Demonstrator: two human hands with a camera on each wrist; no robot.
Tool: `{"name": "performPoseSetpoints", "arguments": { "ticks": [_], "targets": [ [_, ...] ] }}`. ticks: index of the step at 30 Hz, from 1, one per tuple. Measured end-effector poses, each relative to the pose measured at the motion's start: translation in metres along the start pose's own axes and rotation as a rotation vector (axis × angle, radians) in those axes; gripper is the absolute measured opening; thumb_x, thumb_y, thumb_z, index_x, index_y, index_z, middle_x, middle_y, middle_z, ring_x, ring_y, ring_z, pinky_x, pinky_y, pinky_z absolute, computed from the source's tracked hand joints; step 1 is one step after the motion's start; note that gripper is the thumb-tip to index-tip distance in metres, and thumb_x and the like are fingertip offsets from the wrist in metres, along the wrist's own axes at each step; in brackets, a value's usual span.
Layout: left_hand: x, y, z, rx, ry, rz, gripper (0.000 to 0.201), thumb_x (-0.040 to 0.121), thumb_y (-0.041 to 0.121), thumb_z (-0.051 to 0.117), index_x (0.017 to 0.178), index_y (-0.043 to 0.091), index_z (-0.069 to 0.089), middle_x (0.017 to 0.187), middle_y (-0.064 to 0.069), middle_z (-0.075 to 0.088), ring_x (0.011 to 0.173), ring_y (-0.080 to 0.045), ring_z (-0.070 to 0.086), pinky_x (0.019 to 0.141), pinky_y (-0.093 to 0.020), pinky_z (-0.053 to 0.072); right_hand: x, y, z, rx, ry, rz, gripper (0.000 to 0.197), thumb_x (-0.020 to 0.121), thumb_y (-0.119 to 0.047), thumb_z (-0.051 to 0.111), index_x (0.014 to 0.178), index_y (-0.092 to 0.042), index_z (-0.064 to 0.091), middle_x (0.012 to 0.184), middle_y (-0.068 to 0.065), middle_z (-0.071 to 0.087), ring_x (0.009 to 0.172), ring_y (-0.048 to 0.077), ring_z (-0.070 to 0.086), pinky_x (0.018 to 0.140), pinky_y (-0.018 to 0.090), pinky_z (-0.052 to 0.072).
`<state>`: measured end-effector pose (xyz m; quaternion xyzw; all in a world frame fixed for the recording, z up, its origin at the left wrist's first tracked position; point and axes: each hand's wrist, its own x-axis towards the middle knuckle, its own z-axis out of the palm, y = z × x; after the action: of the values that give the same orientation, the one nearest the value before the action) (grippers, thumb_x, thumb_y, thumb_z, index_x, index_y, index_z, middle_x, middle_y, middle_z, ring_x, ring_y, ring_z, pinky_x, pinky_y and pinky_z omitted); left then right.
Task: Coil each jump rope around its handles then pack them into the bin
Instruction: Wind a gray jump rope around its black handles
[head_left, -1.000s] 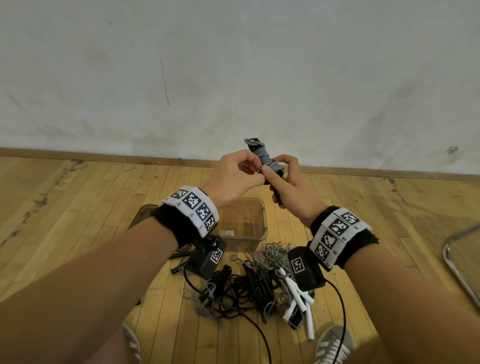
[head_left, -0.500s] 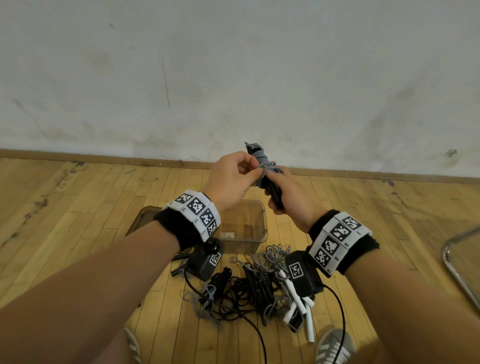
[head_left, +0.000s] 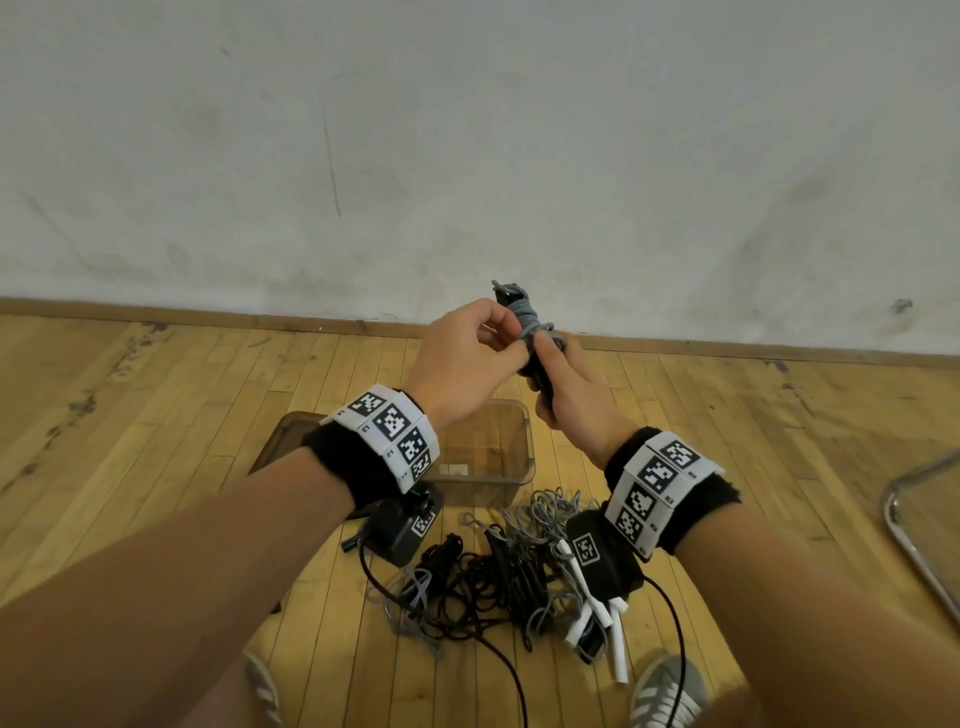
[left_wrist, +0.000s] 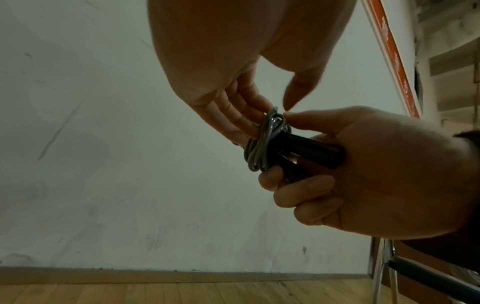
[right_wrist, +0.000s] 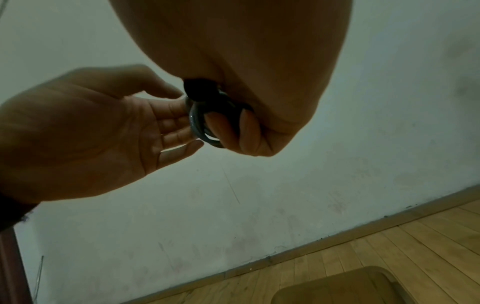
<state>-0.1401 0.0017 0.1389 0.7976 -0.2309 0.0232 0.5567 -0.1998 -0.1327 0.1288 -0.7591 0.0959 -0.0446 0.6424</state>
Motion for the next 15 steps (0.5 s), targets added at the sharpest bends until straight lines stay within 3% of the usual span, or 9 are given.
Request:
{"name": "performPoseSetpoints", "arguments": {
  "ticks": [4,9,12,15],
  "targets": [
    [-0.003,0.003,-0.002,0.041,-0.002,0.012,0.018,0.082,0.019,0.082,0.091,0.02,0.067,0.08,0.013,0.068,0.07,0.007,0.063,0.062,-0.006,0.045,0.001,-0.002,-0.002,0.002,0.005,0.004,0.036,0.108,-0.043,0.039,0.124,-0.011,0.04,0.085,0.004,0.043,0.051,0.007,0.037,0.043,0.017,0.034],
    [-0.002,0.002,0.001,0.046,0.044,0.019,0.012,0.086,0.02,0.08,0.087,0.023,0.068,0.083,0.009,0.074,0.069,0.002,0.067,0.059,-0.006,0.044,0.001,-0.002,0.001,0.034,0.028,0.052,0.042,0.107,-0.048,0.038,0.129,-0.012,0.039,0.091,0.009,0.047,0.054,0.011,0.039,0.041,0.018,0.034],
    [-0.002,-0.001,0.005,0.006,0.097,0.025,0.014,0.089,0.017,0.076,0.084,0.023,0.064,0.084,0.006,0.076,0.055,0.0,0.063,0.056,-0.015,0.046,0.001,-0.002,0.003,0.015,0.015,0.065,0.041,0.106,-0.051,0.036,0.127,-0.016,0.039,0.09,0.009,0.046,0.055,0.012,0.039,0.041,0.019,0.034],
    [0.002,-0.005,0.007,-0.034,0.139,0.015,0.018,0.089,0.015,0.076,0.083,0.022,0.06,0.092,0.011,0.073,0.064,-0.006,0.068,0.065,-0.033,0.06,0.001,-0.001,0.002,0.031,0.029,0.033,0.04,0.108,-0.047,0.036,0.129,-0.013,0.038,0.086,0.007,0.044,0.051,0.009,0.037,0.041,0.019,0.032]
  ]
}}
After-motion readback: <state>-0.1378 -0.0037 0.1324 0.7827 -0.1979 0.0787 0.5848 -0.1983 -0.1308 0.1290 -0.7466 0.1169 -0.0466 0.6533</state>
